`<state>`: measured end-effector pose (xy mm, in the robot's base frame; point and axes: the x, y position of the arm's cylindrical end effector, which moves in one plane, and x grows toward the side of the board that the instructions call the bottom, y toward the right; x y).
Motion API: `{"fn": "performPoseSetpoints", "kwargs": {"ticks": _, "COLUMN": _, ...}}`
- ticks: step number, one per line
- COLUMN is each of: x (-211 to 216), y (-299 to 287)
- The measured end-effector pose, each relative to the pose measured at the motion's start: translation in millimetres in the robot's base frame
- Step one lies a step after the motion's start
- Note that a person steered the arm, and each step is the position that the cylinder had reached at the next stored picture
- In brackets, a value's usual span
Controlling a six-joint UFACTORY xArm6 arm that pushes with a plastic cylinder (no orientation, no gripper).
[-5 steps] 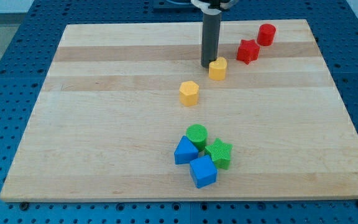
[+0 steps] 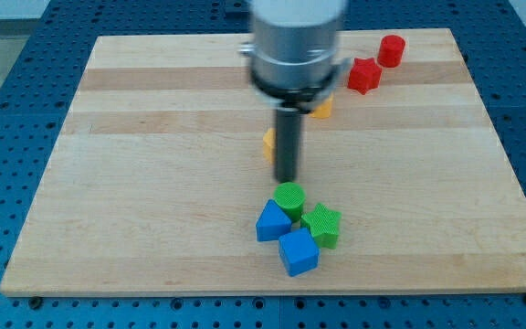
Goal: Push the yellow hexagon below the yellow heart
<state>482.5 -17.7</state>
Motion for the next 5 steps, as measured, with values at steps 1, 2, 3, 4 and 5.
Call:
{"fn": "performPoseSetpoints", "kwargs": {"ticks": 1, "x": -12.4, "y": -19.3}}
{"fn": "performPoseSetpoints", "kwargs": {"ticks": 2, "x": -36.9, "y": -11.0}}
{"fn": "performPoseSetpoints", "kwargs": {"ticks": 3, "x": -56.3, "y": 5.9}}
{"fn": "performPoseSetpoints", "kwargs": {"ticks": 4, "x": -57.2, "y": 33.5}}
{"fn": "performPoseSetpoints", "kwargs": {"ticks": 5, "x": -55.0, "y": 19.5}}
